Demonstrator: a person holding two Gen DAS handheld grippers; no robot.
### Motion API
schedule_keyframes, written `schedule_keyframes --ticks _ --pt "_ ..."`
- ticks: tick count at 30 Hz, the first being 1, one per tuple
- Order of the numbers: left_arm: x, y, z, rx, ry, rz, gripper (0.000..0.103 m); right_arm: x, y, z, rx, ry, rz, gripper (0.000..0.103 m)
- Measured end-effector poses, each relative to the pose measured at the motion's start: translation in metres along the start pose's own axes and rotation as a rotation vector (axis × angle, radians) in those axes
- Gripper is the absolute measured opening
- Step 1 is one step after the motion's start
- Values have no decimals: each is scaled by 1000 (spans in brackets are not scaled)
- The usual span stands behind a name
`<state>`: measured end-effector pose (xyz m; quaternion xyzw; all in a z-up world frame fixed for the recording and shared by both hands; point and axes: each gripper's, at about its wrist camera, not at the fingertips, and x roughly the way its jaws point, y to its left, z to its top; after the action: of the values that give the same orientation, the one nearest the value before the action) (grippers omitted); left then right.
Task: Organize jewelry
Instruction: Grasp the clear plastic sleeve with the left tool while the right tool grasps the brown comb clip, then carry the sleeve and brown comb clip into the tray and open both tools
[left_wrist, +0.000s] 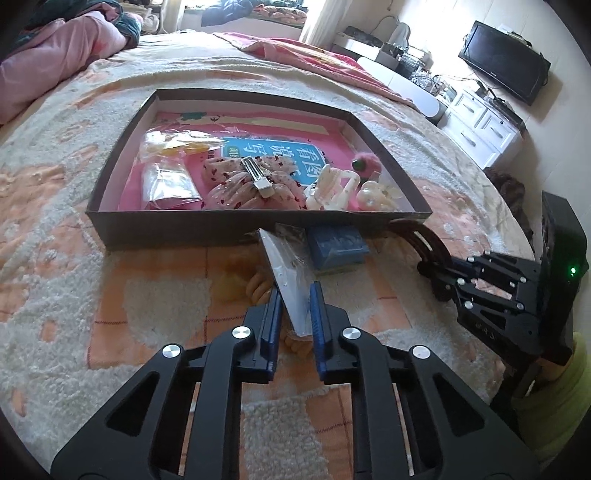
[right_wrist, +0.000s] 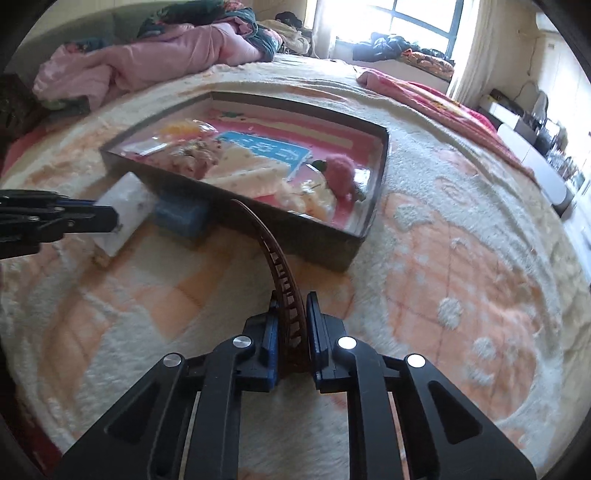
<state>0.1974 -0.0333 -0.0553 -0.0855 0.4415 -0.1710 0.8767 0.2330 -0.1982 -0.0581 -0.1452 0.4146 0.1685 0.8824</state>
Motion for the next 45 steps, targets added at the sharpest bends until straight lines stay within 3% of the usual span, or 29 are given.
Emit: schedule_keyframes --ticks 9,19,32,45 --pt "-23 4 0 0 -49 -3 6 -19 32 -6 -2 -37 65 13" --pt "-47 13 3 0 -117 43 6 -32 55 0 3 -74 77 13" --pt "-62 40 7 -44 -172 93 6 -33 67 21 20 -99 88 13" --pt "-58 43 16 -41 -194 108 6 -24 64 50 40 -118 97 13"
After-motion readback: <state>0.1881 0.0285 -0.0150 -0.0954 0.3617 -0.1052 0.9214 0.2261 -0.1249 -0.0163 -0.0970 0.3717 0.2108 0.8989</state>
